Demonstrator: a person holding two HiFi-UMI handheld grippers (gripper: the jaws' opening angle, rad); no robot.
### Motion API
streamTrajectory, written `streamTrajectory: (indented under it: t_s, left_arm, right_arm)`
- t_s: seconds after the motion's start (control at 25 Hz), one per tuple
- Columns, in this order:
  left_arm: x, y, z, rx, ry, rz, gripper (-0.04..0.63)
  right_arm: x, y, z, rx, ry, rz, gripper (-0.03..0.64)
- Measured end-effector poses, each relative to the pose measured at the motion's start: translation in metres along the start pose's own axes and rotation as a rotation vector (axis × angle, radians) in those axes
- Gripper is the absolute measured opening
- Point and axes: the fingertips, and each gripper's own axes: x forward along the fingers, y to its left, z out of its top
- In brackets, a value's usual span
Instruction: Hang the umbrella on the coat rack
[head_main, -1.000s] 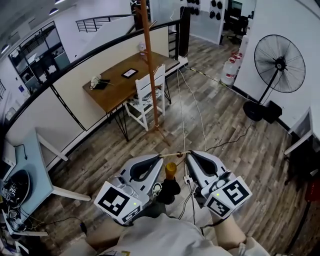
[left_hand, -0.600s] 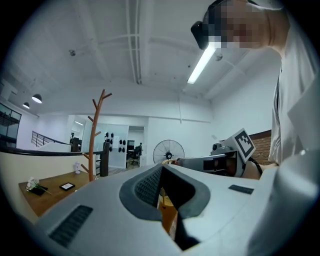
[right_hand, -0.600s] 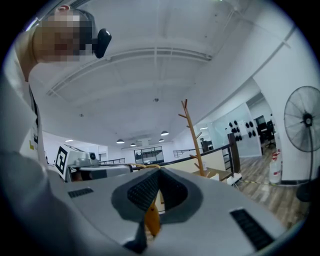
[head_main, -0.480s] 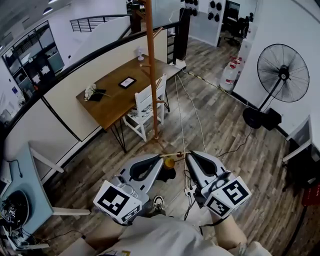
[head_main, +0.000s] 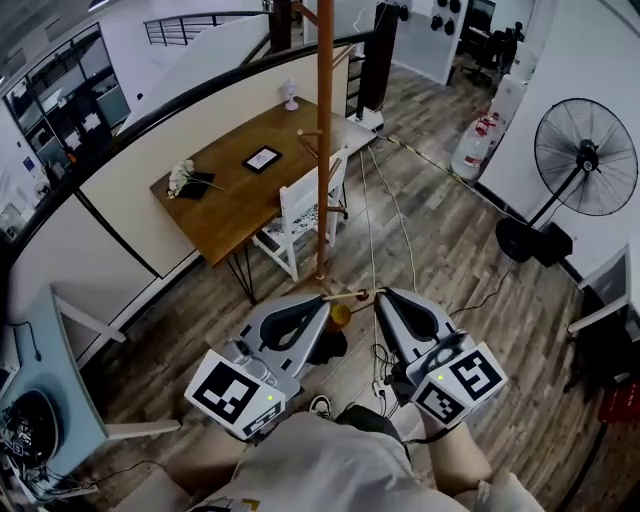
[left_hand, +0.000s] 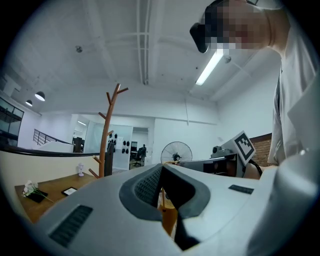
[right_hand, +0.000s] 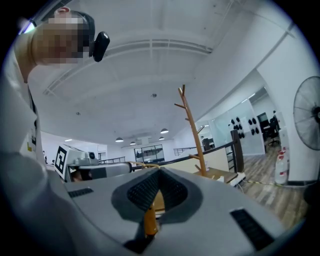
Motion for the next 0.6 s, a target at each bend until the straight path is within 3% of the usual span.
streamTrajectory:
  t_s: [0.6]
  left_arm:
    - [0.083, 0.056, -0.019, -0.008, 0.022, 0.000, 0.002]
  right_arm:
    - [0.059, -0.088, 0.004, 0.011, 0.005, 0.044, 0.003]
